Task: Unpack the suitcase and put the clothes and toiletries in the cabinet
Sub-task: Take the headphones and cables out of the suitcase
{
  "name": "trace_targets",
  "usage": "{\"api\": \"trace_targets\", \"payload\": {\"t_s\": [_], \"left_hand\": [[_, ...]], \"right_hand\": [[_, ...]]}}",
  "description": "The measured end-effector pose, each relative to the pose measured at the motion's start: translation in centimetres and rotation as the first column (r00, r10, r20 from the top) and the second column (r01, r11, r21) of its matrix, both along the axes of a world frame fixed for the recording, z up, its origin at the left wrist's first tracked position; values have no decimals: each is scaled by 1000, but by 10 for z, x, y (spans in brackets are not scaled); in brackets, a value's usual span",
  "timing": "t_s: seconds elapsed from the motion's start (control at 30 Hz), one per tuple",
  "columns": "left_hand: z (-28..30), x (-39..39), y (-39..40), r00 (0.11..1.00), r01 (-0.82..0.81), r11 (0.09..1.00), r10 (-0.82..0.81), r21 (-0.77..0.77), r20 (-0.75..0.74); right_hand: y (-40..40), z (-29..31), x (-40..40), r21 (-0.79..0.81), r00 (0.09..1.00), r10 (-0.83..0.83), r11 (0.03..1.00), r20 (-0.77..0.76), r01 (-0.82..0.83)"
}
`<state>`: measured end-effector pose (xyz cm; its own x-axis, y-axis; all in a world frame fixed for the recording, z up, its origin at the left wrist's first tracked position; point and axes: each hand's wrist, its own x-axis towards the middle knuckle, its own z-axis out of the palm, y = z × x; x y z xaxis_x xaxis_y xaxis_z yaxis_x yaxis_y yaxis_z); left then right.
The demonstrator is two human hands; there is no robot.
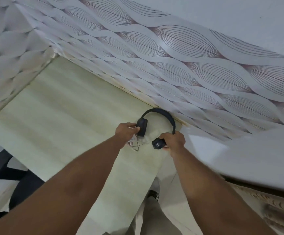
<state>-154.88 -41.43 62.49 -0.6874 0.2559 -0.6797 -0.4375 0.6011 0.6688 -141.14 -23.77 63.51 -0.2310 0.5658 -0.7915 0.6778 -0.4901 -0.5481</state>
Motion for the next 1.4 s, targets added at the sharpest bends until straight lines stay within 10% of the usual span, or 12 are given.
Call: {"api": "trace_targets", "payload": {"t_s": [0.33,0.5,0.57,0.7,0.8,1.1,1.4], "left_hand": [[19,-4,-11,998,17,999,-20,-49,-61],[51,-7,-30,984,-178,979,176,96,28],[63,-9,-42,961,-277,942,273,189,51],[81,-10,-77,881,-473,806,429,356,200],[85,-16,-106,844,-537,754,487,378,227],[73,-89,-197,839,-544,704,463,456,285],[45,-234,-252,938,-340,859,339,382,73]], "right_hand": [[-9,12,-11,272,945,247,914,215,-301],[-32,34,-23,518,742,449,533,497,-669],[-48,40,-37,669,749,549,402,371,-626],[-89,60,-75,263,738,634,771,-230,-580],[-123,68,-102,-98,718,579,748,-387,-656],[-223,56,-200,-130,723,595,734,-352,-667],[-267,24,-329,-203,814,484,804,-322,-558]]}}
